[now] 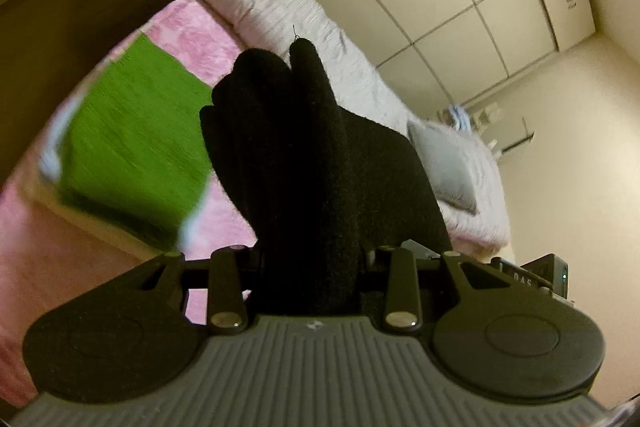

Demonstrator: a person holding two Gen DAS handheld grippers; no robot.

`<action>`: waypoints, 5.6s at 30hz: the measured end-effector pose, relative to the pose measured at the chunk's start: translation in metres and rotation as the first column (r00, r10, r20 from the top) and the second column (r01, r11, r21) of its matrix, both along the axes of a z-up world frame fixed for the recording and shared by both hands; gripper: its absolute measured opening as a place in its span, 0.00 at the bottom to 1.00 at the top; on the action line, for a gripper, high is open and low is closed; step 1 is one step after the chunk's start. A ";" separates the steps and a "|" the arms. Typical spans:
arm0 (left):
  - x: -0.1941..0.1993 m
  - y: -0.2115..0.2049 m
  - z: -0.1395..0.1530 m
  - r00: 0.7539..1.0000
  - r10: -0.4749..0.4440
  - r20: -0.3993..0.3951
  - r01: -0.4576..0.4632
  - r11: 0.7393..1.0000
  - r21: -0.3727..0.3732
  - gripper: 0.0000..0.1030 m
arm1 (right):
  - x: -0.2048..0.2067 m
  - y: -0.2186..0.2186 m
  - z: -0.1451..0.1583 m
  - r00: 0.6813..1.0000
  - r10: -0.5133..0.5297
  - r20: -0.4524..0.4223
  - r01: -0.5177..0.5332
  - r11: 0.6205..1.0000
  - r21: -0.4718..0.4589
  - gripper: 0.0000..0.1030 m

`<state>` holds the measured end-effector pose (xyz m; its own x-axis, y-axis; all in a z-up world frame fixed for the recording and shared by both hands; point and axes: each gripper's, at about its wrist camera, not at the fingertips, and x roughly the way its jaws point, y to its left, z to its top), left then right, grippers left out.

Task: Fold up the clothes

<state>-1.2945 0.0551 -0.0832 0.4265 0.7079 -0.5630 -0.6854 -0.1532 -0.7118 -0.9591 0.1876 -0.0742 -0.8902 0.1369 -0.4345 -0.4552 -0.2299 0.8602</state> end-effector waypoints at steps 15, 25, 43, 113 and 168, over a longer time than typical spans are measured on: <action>-0.132 0.113 -0.073 0.992 -0.127 -0.017 0.126 0.991 -0.044 0.31 | -0.146 0.054 -0.066 0.985 -0.164 0.060 0.166 0.986 -0.029 0.40; -0.143 0.163 -0.115 0.989 -0.145 -0.006 0.144 0.986 -0.079 0.31 | -0.163 0.094 -0.099 0.976 -0.187 0.109 0.190 0.982 -0.017 0.40; -0.155 0.168 -0.125 0.987 -0.073 -0.146 0.055 0.990 -0.127 0.38 | -0.156 0.101 -0.114 0.912 -0.251 0.324 0.232 0.968 0.094 0.56; -0.008 0.026 0.011 0.758 -0.077 -0.648 -0.067 0.978 -0.195 0.36 | -0.153 -0.030 -0.018 0.753 -0.141 0.643 -0.091 0.945 0.313 0.48; 0.285 -0.015 0.035 0.715 0.285 -0.639 -0.520 0.827 -0.212 0.47 | 0.066 -0.003 0.020 0.717 0.220 0.661 -0.574 0.725 0.381 0.52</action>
